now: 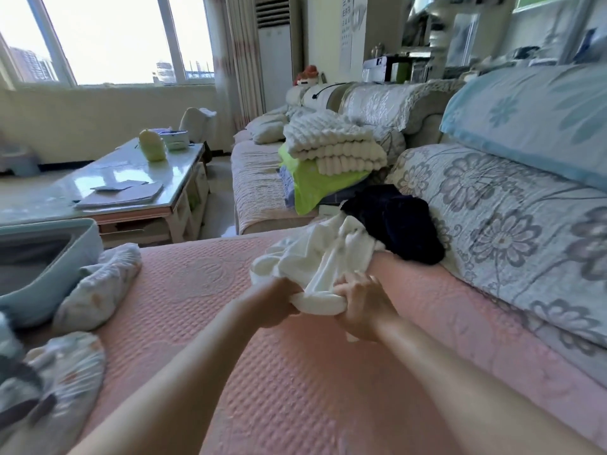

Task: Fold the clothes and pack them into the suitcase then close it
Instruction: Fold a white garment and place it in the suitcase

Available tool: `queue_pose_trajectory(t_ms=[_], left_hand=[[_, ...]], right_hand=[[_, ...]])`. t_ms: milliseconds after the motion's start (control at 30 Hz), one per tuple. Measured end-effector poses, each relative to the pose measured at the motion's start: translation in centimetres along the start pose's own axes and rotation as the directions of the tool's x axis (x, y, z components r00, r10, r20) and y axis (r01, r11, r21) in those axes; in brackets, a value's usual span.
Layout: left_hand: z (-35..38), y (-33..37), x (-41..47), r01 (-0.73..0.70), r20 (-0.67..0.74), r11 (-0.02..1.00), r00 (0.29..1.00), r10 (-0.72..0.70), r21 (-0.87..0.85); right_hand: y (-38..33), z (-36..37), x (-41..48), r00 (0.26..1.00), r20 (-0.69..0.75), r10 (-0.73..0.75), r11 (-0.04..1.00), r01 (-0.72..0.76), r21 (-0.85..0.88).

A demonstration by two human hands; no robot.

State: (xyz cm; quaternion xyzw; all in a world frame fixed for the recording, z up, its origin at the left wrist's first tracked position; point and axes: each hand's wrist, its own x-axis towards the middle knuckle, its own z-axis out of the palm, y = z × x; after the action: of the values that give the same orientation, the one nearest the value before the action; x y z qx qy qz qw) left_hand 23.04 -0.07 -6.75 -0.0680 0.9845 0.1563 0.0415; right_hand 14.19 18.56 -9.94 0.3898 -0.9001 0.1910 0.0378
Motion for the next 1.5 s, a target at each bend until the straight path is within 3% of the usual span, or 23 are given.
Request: queue_pose_trajectory(t_ms=[100,200,267,333,367,400,433,467,500,567,600,667,733,800,900,967,1100,1167,1200,1267,1333,1400,1500], left_hand=[[0.9,-1.1,-5.5,0.01,0.043,0.994,0.999,-0.005,-0.11],[1.6,-1.6,-10.2,0.056,0.25,0.998,0.967,-0.054,-0.004],[1.8,-1.8,-13.2,0.096,0.403,0.995,0.909,-0.102,0.036],[1.5,-1.8,-15.6,0.23,0.597,0.961,0.796,-0.096,-0.153],[1.2,-1.7,-16.4,0.334,0.665,0.894,0.744,-0.055,-0.299],[0.7,-1.7,-16.8,0.389,0.664,0.824,0.747,-0.02,-0.413],[0.5,-2.0,-16.8,0.389,0.612,0.779,0.79,-0.009,-0.491],[0.4,-2.0,-16.5,0.355,0.521,0.754,0.853,-0.02,-0.553],[0.6,-2.2,-15.8,0.292,0.392,0.752,0.919,-0.048,-0.591],[1.3,-2.4,-14.2,0.153,0.084,0.846,0.988,-0.129,-0.511],[1.9,-2.5,-13.4,0.123,-0.056,0.915,0.986,-0.156,-0.384],[3.2,-2.6,-12.2,0.181,-0.209,0.963,0.952,-0.222,-0.197],[4.6,-2.9,-11.2,0.272,-0.172,0.953,0.941,-0.292,-0.133],[6.0,-3.1,-10.8,0.283,-0.072,0.956,0.955,-0.288,-0.07],[7.1,-3.3,-10.8,0.269,-0.137,0.917,0.938,-0.319,-0.294],[6.2,-3.5,-11.0,0.287,-0.302,0.865,0.852,-0.427,-0.412],[2.1,-4.8,-12.9,0.218,-0.672,0.936,0.652,-0.35,-0.277],[0.5,-5.8,-14.4,0.3,-0.74,0.927,0.565,-0.364,-0.227],[0.1,-6.0,-15.1,0.352,-0.725,0.905,0.556,-0.407,-0.237],[-0.1,-5.9,-16.0,0.482,-0.605,0.849,0.616,-0.504,-0.217],[-0.3,-5.4,-16.6,0.603,-0.466,0.793,0.679,-0.568,-0.087],[-0.4,-5.3,-16.6,0.631,-0.415,0.776,0.706,-0.573,0.003],[0.1,-5.5,-17.2,0.662,-0.511,0.739,0.68,-0.526,0.12]], right_hand=[[-3.9,-0.3,-3.8,0.971,0.237,0.032,0.978,-0.079,0.194],[-7.2,-0.8,-6.6,0.909,0.417,0.031,0.98,-0.109,0.165],[-9.2,-0.9,-8.3,0.827,0.562,0.009,0.979,-0.12,0.161],[-10.4,-1.1,-9.6,0.703,0.711,-0.011,0.963,-0.184,0.197],[-10.5,-1.1,-10.1,0.627,0.779,-0.012,0.933,-0.274,0.235],[-10.6,-1.1,-10.4,0.561,0.828,-0.01,0.87,-0.403,0.284],[-10.6,-1.1,-10.5,0.557,0.83,-0.006,0.802,-0.493,0.337],[-10.4,-1.1,-10.4,0.627,0.779,0.006,0.749,-0.518,0.412],[-10.2,-1.1,-10.2,0.748,0.663,0.045,0.75,-0.464,0.472],[-9.1,-1.0,-9.4,0.946,0.297,0.13,0.861,-0.257,0.44],[-8.5,-0.8,-9.1,0.981,0.153,0.119,0.937,-0.162,0.309],[-7.7,-0.3,-8.7,0.988,0.152,0.005,1.0,-0.006,0.002],[-7.2,0.6,-8.5,0.949,0.314,-0.038,0.972,0.108,-0.209],[-6.8,1.6,-8.2,0.925,0.364,-0.108,0.936,0.218,-0.275],[-7.4,0.9,-8.2,0.945,0.294,-0.141,0.954,0.209,-0.216],[-7.8,-0.2,-8.2,0.955,0.275,-0.11,0.953,0.18,-0.242],[-7.1,-1.5,-8.9,0.922,0.378,0.09,0.923,0.065,-0.378],[-6.5,-1.7,-9.2,0.865,0.455,0.211,0.92,-0.019,-0.391],[-6.3,-1.7,-9.2,0.829,0.505,0.241,0.944,-0.079,-0.32],[-6.6,-1.8,-9.5,0.772,0.594,0.226,0.972,-0.221,-0.082],[-7.1,-1.9,-9.5,0.798,0.579,0.167,0.95,-0.287,0.121],[-7.5,-1.9,-9.5,0.888,0.438,0.138,0.967,-0.216,0.132],[-7.5,-1.5,-9.4,0.96,0.24,0.142,0.99,-0.139,-0.028]])
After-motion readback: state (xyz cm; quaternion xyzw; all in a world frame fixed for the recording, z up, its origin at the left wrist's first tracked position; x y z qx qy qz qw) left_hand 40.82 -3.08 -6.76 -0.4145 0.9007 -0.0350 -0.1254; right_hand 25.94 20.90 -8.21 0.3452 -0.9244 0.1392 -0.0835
